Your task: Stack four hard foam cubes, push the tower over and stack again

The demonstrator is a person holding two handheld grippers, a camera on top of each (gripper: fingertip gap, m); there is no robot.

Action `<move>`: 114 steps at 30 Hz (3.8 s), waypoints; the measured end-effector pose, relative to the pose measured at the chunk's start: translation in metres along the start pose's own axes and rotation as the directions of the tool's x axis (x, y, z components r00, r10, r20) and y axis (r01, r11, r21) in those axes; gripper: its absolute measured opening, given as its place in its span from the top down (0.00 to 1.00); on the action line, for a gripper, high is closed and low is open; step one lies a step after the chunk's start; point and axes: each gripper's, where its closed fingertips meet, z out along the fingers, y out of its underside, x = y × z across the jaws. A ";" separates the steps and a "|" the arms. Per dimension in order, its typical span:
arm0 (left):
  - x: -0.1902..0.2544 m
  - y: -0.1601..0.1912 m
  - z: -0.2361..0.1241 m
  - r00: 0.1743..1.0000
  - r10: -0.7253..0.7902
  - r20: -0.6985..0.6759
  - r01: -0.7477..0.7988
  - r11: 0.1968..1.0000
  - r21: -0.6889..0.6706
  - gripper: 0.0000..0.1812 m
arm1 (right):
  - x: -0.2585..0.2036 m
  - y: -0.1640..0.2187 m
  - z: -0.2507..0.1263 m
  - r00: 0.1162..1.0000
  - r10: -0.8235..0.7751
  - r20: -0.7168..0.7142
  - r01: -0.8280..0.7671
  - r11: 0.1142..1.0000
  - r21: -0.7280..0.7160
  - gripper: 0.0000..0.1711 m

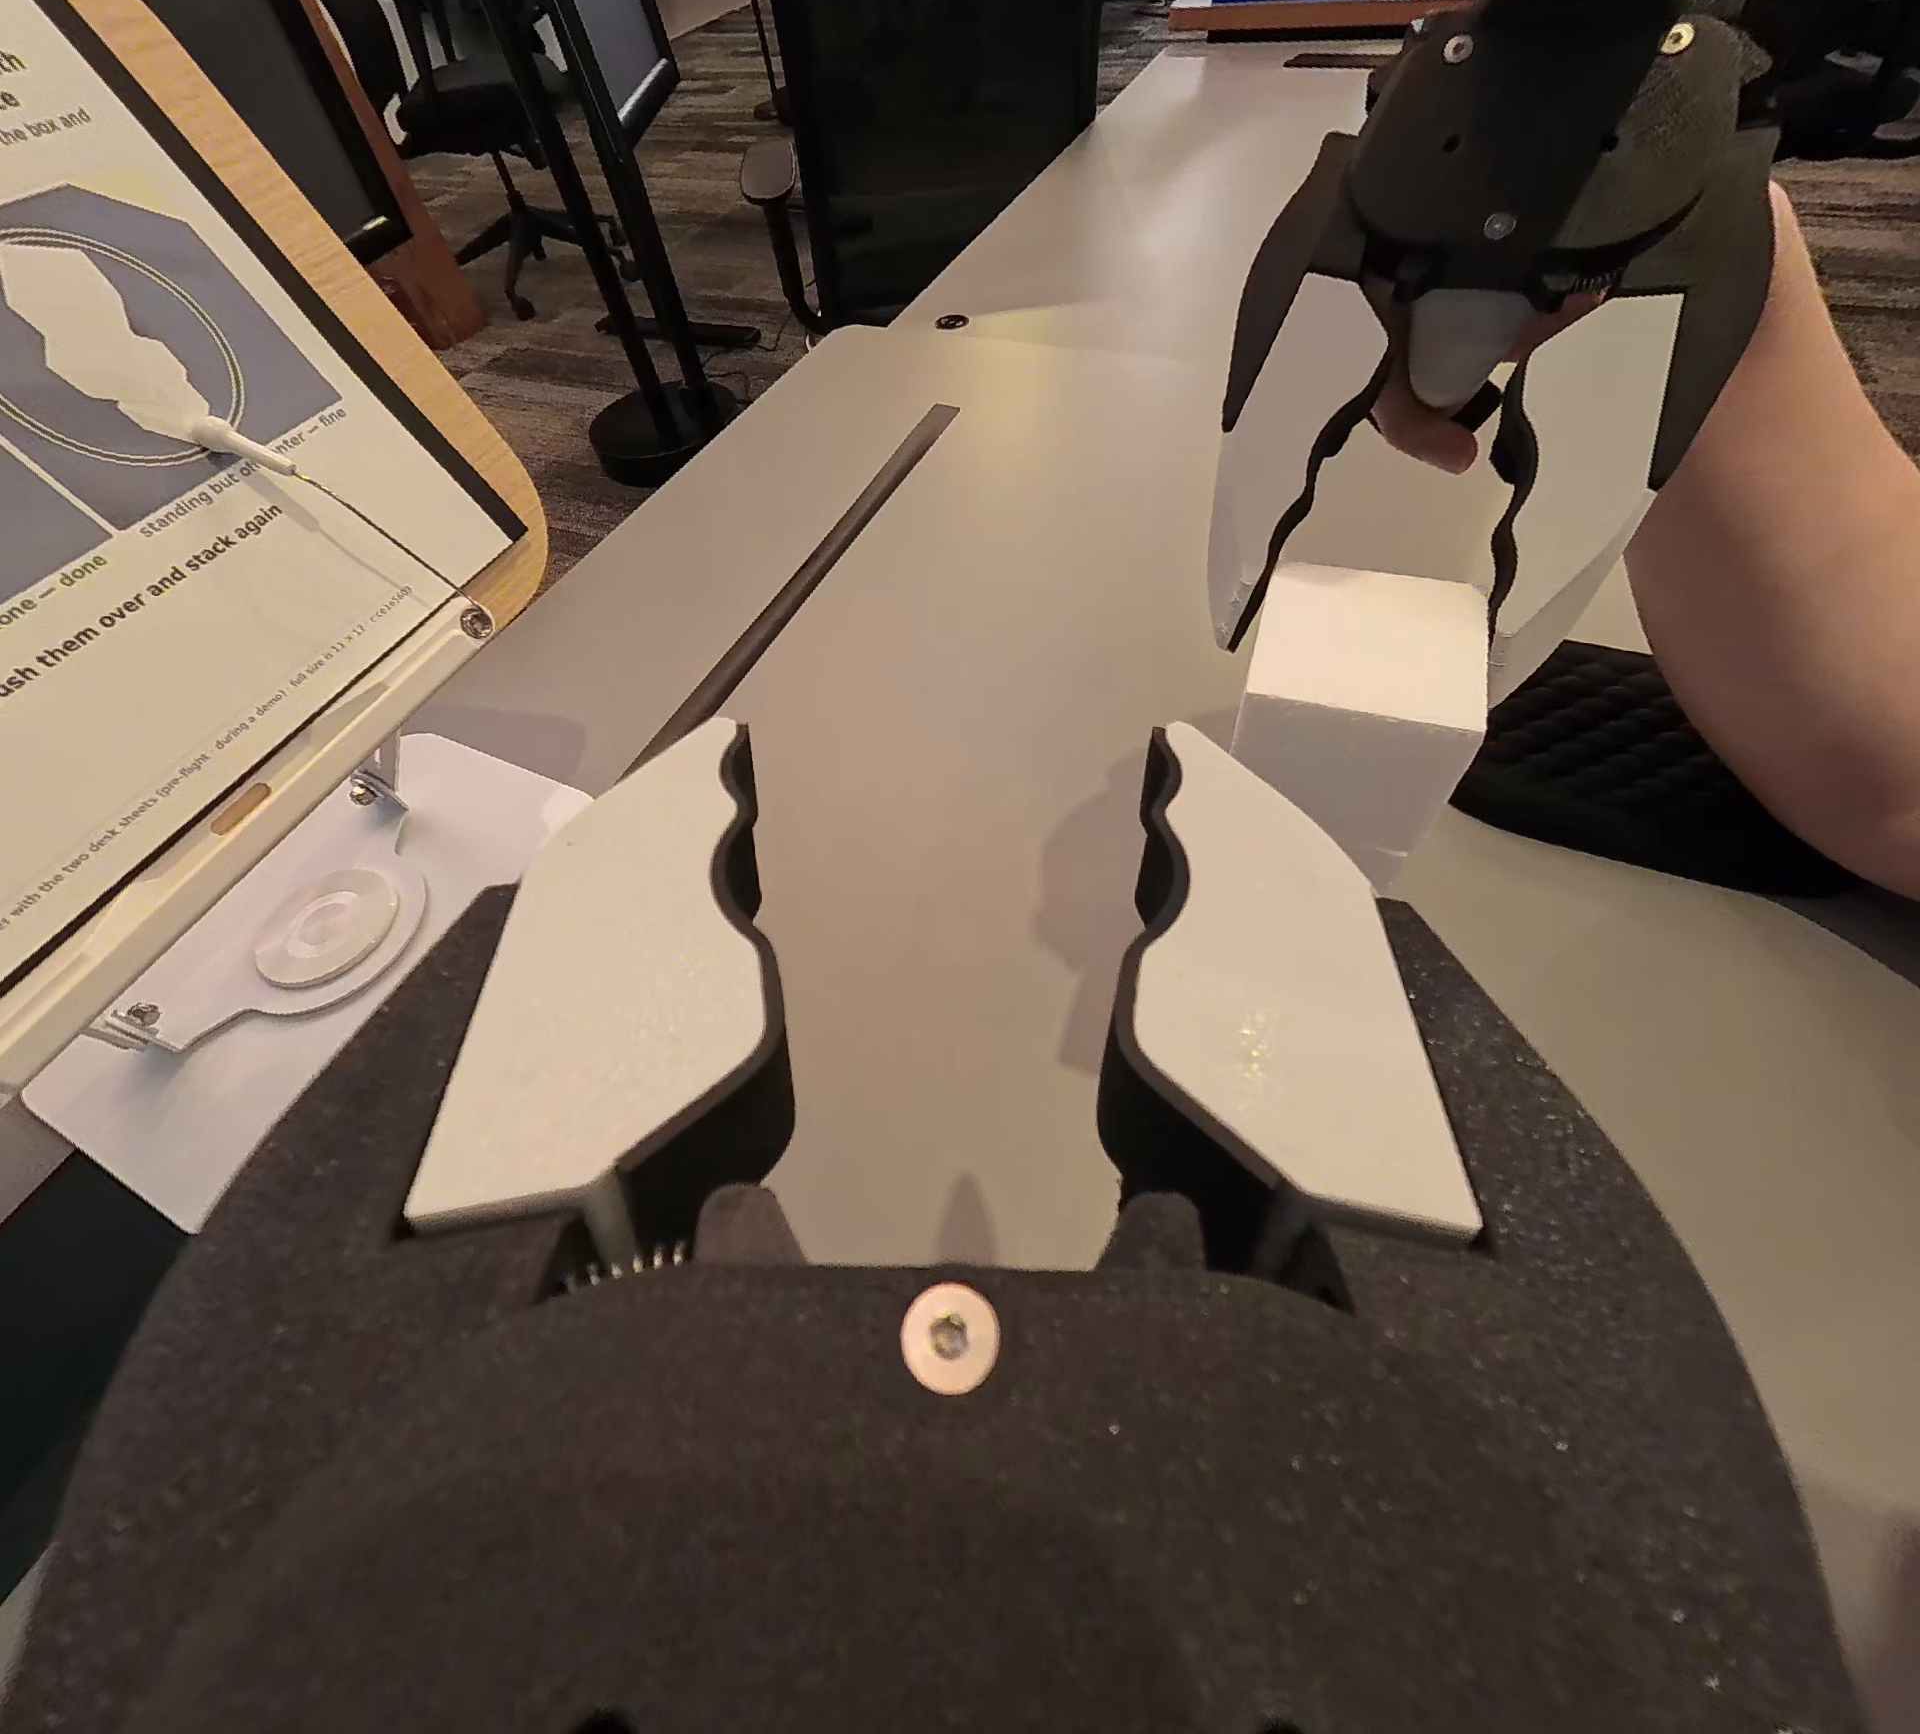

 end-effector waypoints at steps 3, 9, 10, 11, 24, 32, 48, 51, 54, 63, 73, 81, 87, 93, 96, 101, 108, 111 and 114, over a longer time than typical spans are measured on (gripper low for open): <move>0.001 0.001 0.001 1.000 0.002 -0.004 -0.002 1.000 -0.004 0.61 | 0.000 -0.001 -0.001 1.000 0.004 -0.003 -0.004 1.000 0.004 0.66; 0.003 0.004 0.004 1.000 0.006 -0.010 -0.006 1.000 -0.019 0.60 | -0.001 0.004 0.000 1.000 0.006 -0.001 -0.006 1.000 -0.020 0.65; 0.003 0.004 0.005 1.000 0.006 -0.012 -0.006 1.000 -0.021 0.60 | -0.001 0.003 0.000 1.000 0.001 -0.006 -0.001 1.000 -0.016 0.63; 0.004 0.005 0.005 1.000 0.005 -0.014 -0.006 1.000 -0.024 0.60 | -0.001 0.002 0.000 1.000 -0.004 -0.009 0.004 1.000 -0.013 0.59; -0.017 -0.007 -0.024 0.997 0.022 0.068 -0.022 1.000 0.008 0.61 | 0.006 0.108 -0.015 0.973 0.081 0.214 -0.066 0.995 -0.077 1.00; -0.037 -0.022 -0.056 0.993 -0.027 0.119 0.015 0.995 0.100 0.63 | -0.001 0.153 0.028 0.821 0.313 0.478 -0.245 0.948 -0.202 1.00; -0.037 -0.020 -0.056 0.991 -0.003 0.135 -0.009 0.997 0.082 0.63 | -0.010 0.055 0.062 0.920 0.104 0.378 -0.036 0.982 -0.183 1.00; -0.039 -0.024 -0.064 0.990 -0.005 0.144 -0.009 0.995 0.099 0.63 | -0.001 0.051 0.051 0.939 0.096 0.331 -0.051 0.989 -0.140 1.00; -0.038 -0.025 -0.069 0.990 0.000 0.138 -0.014 0.995 0.097 0.63 | 0.005 0.036 0.036 0.959 0.038 0.281 -0.029 0.999 -0.034 1.00; -0.008 -0.027 -0.072 0.981 0.149 0.126 -0.153 0.988 0.020 0.62 | -0.003 -0.005 0.005 0.979 -0.164 0.124 0.138 0.971 0.197 0.83; 0.078 0.020 -0.061 0.951 0.299 -0.080 -0.309 0.931 -0.195 0.64 | -0.024 0.023 -0.003 0.956 -0.129 0.263 0.097 0.986 0.133 0.68; 0.049 0.140 -0.106 0.980 0.193 -0.042 -0.198 0.951 -0.237 0.59 | -0.016 0.000 -0.017 0.976 -0.214 0.036 0.206 0.964 0.168 0.67; 0.047 0.202 -0.118 0.991 0.075 -0.110 -0.100 0.962 -0.253 0.54 | -0.030 -0.002 0.008 0.953 -0.295 -0.072 0.294 0.955 -0.026 0.62; 0.027 0.226 -0.104 0.993 0.101 -0.053 -0.112 0.949 -0.294 0.53 | -0.010 0.037 0.036 0.993 -0.104 -0.061 0.112 0.983 0.146 0.62; 0.028 0.236 -0.098 0.995 0.073 -0.075 -0.093 0.944 -0.317 0.53 | -0.005 0.068 0.047 0.999 -0.015 -0.046 0.022 0.988 0.155 0.60; 0.028 0.241 -0.093 0.994 0.097 -0.059 -0.111 0.938 -0.329 0.59 | -0.005 0.091 0.066 0.999 0.037 -0.016 -0.035 0.992 0.118 0.60; 0.032 0.235 -0.094 0.992 0.121 -0.043 -0.129 0.943 -0.307 0.63 | 0.001 0.099 0.083 0.999 0.042 -0.023 -0.040 0.996 0.082 0.58; 0.034 0.232 -0.098 0.991 0.133 -0.032 -0.136 0.949 -0.286 0.63 | 0.005 0.108 0.090 0.998 0.048 -0.038 -0.047 0.998 0.038 0.58; 0.034 0.233 -0.102 0.994 0.108 -0.023 -0.110 0.955 -0.275 0.63 | -0.002 0.113 0.095 0.998 0.056 0.006 -0.056 0.998 0.018 0.66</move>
